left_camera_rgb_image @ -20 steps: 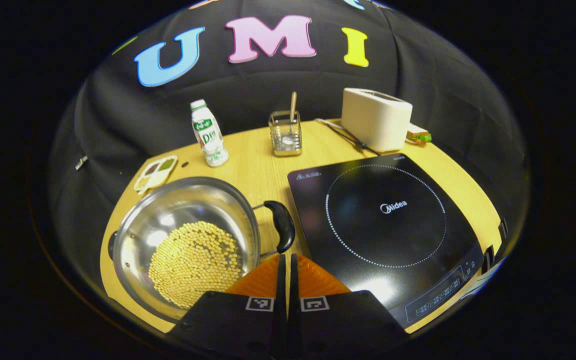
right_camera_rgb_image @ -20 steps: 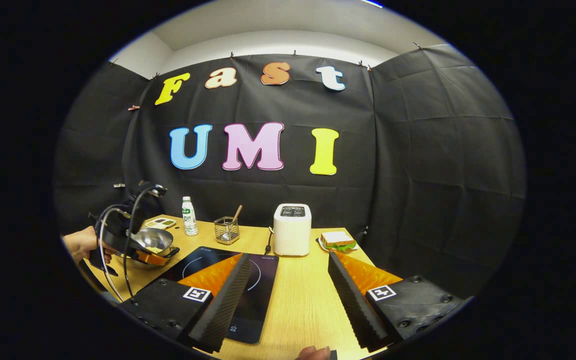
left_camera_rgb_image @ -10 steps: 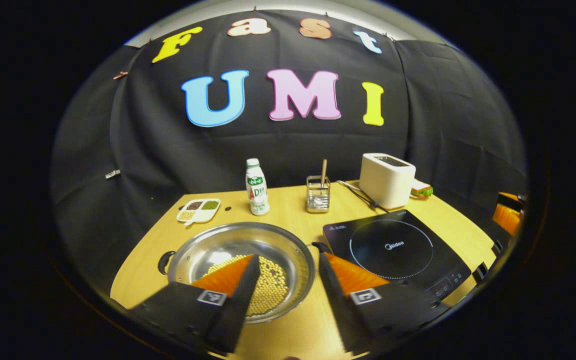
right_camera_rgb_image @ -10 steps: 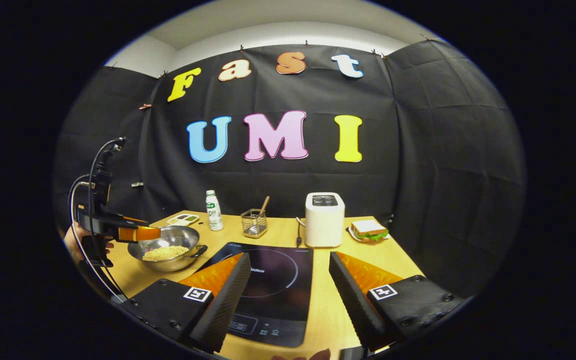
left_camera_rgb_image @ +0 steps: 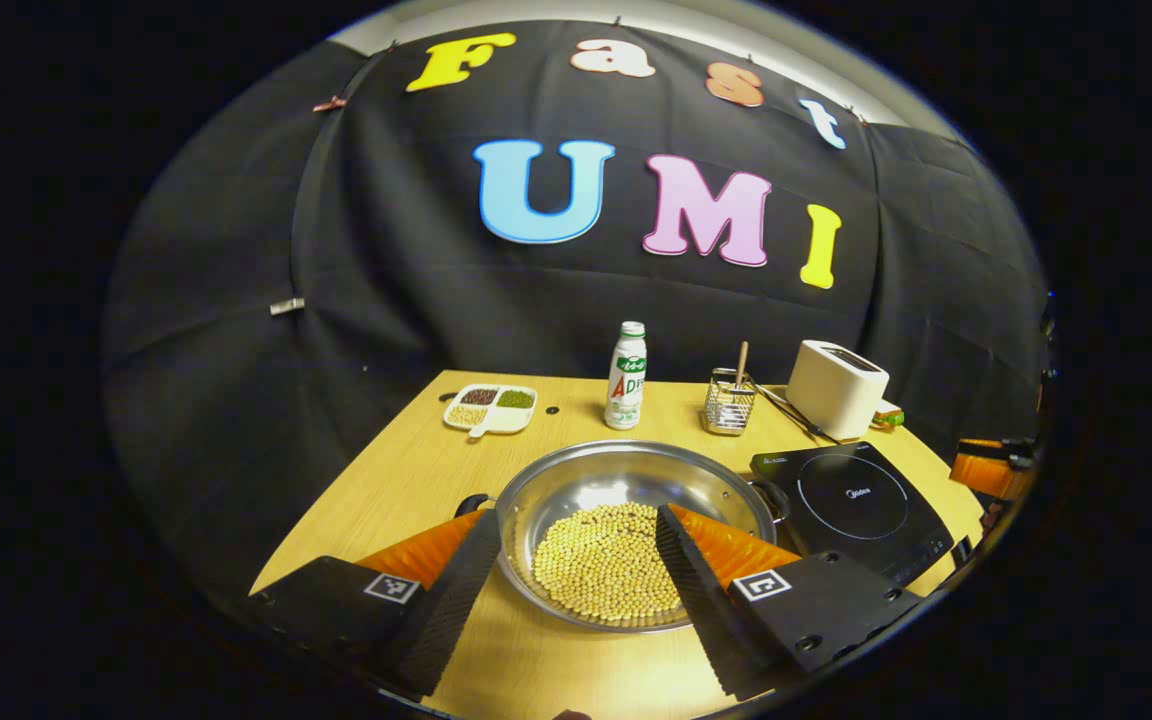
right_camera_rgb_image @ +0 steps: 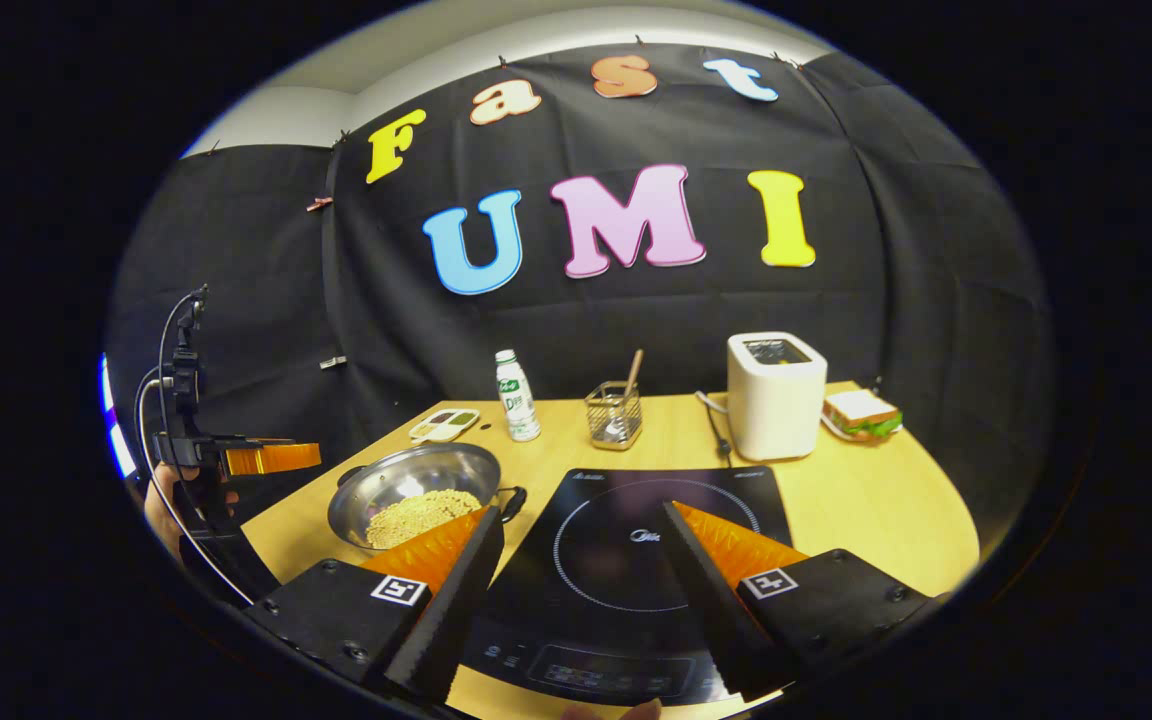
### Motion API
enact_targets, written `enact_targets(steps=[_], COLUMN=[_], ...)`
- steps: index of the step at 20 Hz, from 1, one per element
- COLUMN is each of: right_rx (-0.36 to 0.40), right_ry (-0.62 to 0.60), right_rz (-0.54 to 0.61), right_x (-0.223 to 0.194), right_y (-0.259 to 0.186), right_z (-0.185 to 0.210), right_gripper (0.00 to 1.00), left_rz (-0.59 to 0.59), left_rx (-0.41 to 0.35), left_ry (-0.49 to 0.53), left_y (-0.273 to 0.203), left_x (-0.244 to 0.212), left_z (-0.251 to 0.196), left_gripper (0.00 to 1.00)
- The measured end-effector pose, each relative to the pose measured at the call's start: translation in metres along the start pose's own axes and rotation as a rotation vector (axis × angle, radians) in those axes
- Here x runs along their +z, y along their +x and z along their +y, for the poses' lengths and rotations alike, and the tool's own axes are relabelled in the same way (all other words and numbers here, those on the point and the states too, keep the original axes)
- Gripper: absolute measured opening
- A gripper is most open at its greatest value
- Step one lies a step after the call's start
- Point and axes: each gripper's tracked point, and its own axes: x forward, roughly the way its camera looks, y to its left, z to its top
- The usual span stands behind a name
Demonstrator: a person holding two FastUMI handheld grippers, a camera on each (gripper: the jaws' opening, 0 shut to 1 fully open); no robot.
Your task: First push the handle of the pot to place it horizontally, then grasp the pot with both hands and set it on the induction cooktop.
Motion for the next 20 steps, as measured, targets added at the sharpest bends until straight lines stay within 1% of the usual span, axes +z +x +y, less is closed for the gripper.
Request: enact_targets(steps=[2,5,8,10,12,14,17,19,20], right_rx=[0.021,0.034,0.048,0.038,0.019,0.012,0.006,0.007,-0.009], right_ry=[0.018,0.045,0.117,0.168,0.198,0.213,0.229,0.23,0.23], right_rz=[0.056,0.147,0.265,0.335,0.39,0.428,0.469,0.484,0.492], right_x=[-0.004,-0.008,-0.022,-0.03,-0.041,-0.051,-0.066,-0.076,-0.081], right_y=[0.02,0.054,0.084,0.106,0.127,0.147,0.166,0.176,0.179], right_z=[0.015,0.03,0.046,0.054,0.059,0.064,0.072,0.077,0.076], right_gripper=[0.98,0.98,0.98,0.98,0.99,0.99,0.99,0.98,0.98], left_rz=[0.05,0.145,0.273,0.328,0.357,0.355,0.375,0.388,0.391], left_rx=[0.019,0.052,0.089,0.088,0.082,0.074,0.044,0.026,0.022], left_ry=[-0.028,-0.028,-0.024,-0.023,0.004,0.023,0.015,-0.01,-0.022], left_y=[0.013,0.038,0.064,0.078,0.089,0.102,0.115,0.12,0.123], left_x=[-0.002,-0.011,-0.03,-0.037,-0.042,-0.04,-0.048,-0.054,-0.056], left_z=[0.023,0.052,0.075,0.08,0.083,0.084,0.08,0.077,0.076], left_gripper=[0.98,0.97,0.97,0.97,0.97,0.97,0.96,0.91,0.89])
